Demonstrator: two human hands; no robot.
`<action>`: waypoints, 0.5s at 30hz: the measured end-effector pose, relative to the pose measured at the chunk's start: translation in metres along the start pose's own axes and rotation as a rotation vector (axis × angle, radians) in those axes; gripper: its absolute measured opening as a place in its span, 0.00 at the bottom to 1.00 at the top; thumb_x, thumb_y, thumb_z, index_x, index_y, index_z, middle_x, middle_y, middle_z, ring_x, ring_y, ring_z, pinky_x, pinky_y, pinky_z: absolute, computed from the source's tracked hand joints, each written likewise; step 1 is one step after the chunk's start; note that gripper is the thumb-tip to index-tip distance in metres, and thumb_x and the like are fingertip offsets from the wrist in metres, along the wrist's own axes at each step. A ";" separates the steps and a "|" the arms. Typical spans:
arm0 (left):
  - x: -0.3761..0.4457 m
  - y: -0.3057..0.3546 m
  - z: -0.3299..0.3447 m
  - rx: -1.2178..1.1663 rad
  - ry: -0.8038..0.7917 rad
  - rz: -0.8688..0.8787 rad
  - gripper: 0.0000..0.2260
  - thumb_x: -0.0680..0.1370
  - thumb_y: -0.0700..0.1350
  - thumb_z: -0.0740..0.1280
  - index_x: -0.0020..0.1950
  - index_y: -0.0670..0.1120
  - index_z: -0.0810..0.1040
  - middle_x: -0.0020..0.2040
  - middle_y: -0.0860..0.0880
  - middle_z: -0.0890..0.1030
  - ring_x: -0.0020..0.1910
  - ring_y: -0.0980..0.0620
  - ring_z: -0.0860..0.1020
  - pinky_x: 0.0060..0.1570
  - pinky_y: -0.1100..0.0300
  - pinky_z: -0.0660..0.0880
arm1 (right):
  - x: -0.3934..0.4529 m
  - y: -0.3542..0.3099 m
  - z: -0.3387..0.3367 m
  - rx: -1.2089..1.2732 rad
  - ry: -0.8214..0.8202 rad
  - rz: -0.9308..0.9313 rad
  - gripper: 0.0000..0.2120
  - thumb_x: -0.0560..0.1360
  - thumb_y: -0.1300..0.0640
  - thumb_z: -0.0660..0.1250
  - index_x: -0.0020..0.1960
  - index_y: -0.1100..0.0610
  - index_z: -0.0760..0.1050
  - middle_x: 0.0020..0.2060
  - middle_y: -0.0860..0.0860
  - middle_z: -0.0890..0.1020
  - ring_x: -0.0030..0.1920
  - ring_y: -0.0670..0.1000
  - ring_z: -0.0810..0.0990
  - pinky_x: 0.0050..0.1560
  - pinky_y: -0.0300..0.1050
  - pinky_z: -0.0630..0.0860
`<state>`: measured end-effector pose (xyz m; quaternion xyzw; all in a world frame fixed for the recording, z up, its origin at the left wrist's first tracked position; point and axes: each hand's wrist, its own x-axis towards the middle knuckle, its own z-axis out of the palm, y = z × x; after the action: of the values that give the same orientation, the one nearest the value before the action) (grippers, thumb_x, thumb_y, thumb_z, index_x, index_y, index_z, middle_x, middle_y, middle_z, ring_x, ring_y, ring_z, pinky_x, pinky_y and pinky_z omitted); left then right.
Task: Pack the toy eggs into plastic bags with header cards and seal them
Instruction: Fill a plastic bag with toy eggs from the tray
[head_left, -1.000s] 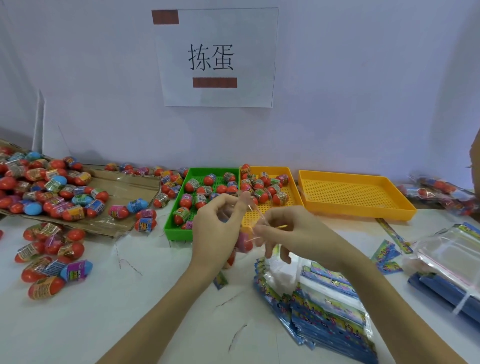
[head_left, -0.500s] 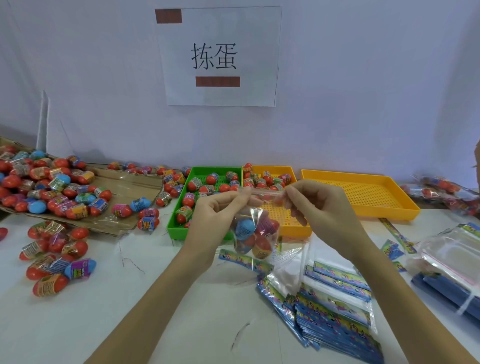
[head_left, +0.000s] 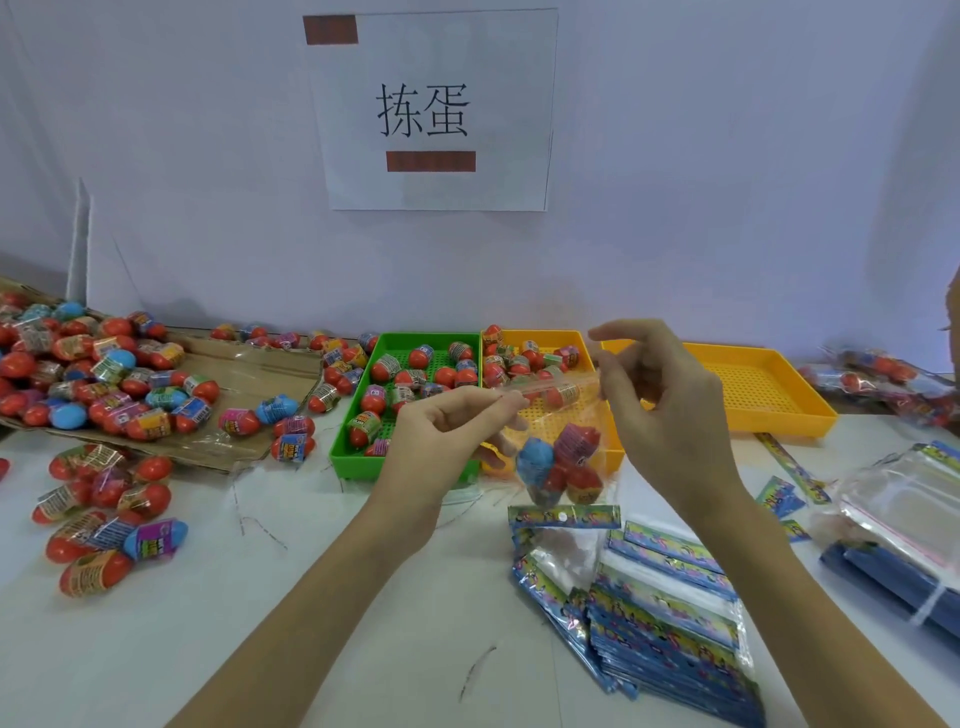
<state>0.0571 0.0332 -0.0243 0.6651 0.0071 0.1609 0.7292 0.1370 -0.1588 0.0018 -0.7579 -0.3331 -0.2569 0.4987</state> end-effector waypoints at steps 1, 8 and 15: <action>0.001 -0.002 0.000 -0.005 -0.026 -0.038 0.12 0.73 0.52 0.75 0.49 0.44 0.88 0.47 0.43 0.87 0.39 0.49 0.82 0.40 0.57 0.82 | -0.001 0.003 0.001 -0.032 -0.012 0.029 0.07 0.82 0.63 0.66 0.59 0.55 0.77 0.32 0.51 0.76 0.33 0.50 0.77 0.34 0.42 0.72; 0.001 -0.010 0.003 0.096 -0.006 -0.049 0.07 0.81 0.44 0.70 0.52 0.43 0.87 0.46 0.45 0.87 0.41 0.49 0.82 0.48 0.49 0.82 | -0.008 -0.002 0.010 -0.293 0.077 -0.224 0.05 0.82 0.64 0.67 0.55 0.60 0.82 0.49 0.54 0.80 0.50 0.53 0.79 0.51 0.45 0.77; -0.002 -0.011 0.006 0.113 0.000 0.021 0.12 0.84 0.47 0.66 0.49 0.44 0.86 0.42 0.46 0.84 0.40 0.47 0.80 0.45 0.48 0.81 | -0.016 -0.002 0.026 -0.325 -0.115 -0.376 0.06 0.78 0.59 0.74 0.53 0.58 0.85 0.50 0.53 0.85 0.53 0.56 0.82 0.54 0.55 0.79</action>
<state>0.0593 0.0260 -0.0346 0.7051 0.0094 0.1679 0.6889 0.1267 -0.1376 -0.0183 -0.7661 -0.4504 -0.3517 0.2942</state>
